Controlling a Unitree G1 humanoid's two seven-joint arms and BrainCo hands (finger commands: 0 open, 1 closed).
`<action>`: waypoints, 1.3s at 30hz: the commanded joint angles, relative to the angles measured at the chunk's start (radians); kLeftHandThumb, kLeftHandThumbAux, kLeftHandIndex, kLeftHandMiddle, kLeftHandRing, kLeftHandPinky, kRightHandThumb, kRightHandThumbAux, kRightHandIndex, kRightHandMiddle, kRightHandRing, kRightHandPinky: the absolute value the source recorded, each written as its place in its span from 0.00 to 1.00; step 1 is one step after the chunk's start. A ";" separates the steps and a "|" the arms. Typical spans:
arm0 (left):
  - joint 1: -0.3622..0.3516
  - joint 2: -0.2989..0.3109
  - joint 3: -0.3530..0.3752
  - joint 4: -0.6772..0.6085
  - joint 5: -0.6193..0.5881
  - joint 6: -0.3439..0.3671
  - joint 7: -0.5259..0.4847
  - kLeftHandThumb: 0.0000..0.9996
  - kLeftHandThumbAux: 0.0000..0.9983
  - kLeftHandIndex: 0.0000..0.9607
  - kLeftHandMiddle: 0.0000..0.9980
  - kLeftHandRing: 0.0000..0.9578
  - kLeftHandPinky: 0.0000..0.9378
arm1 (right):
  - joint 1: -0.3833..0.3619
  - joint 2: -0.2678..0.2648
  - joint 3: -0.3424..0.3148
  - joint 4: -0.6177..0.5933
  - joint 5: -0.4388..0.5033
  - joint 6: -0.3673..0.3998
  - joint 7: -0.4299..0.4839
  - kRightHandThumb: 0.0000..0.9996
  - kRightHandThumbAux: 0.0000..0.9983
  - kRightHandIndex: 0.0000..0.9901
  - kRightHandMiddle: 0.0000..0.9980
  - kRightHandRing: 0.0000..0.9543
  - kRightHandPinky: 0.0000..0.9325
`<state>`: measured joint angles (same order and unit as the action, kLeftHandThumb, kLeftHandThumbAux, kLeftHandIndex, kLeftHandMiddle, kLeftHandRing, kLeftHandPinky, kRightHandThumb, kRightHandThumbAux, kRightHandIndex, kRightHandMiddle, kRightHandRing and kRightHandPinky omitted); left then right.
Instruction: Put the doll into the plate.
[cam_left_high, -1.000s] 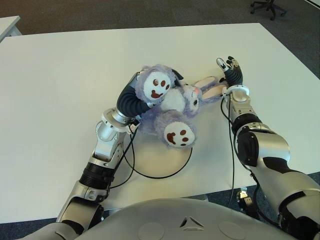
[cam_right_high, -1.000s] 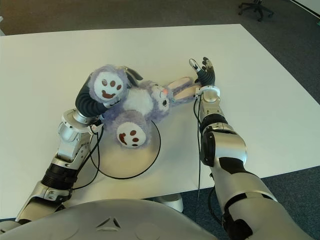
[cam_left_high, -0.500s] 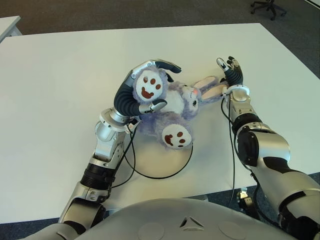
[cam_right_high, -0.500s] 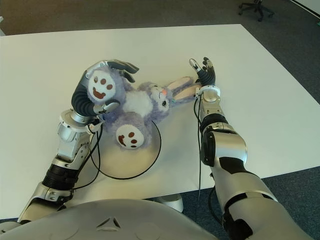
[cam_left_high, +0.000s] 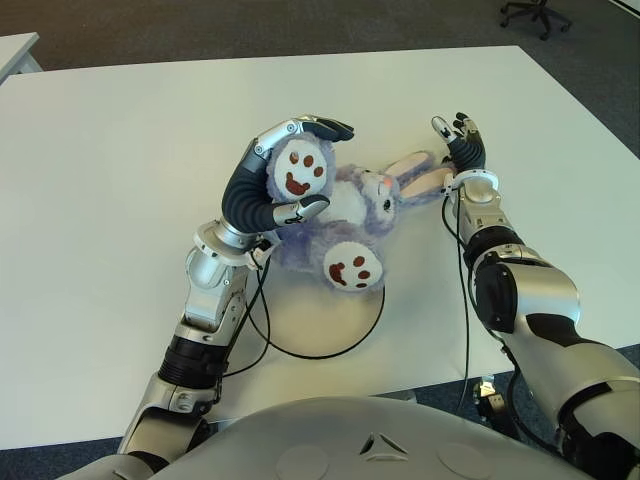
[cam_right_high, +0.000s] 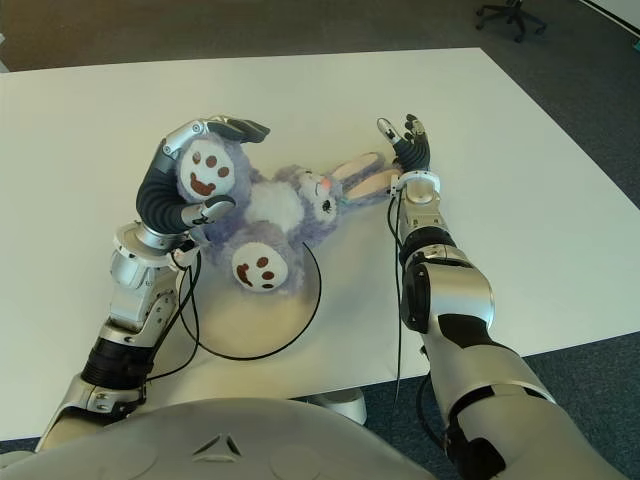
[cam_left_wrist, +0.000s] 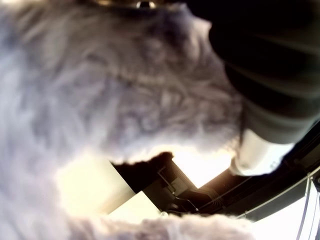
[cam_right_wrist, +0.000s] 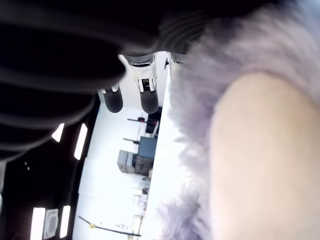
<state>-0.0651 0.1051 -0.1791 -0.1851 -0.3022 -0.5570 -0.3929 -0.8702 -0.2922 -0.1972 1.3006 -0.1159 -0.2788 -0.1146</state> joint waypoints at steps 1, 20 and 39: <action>0.053 -0.014 -0.003 -0.019 0.017 0.063 0.027 0.24 0.70 0.30 0.30 0.26 0.25 | 0.073 0.018 0.005 0.053 -0.002 0.084 0.003 0.00 0.49 0.00 0.00 0.00 0.00; 0.106 0.021 0.026 -0.192 0.094 0.331 0.108 0.06 0.64 0.26 0.26 0.21 0.15 | 0.072 0.017 0.003 0.053 0.001 0.089 0.003 0.00 0.50 0.00 0.00 0.00 0.00; 0.106 0.012 0.153 -0.161 0.148 0.198 0.151 0.00 0.65 0.09 0.11 0.05 0.02 | 0.070 0.018 0.004 0.053 0.000 0.095 -0.002 0.00 0.52 0.00 0.00 0.00 0.00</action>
<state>0.1490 0.1703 -0.0397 -0.4360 -0.2093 -0.2203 -0.2786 -0.8682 -0.3117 -0.1978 1.3022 -0.1155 -0.2605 -0.1245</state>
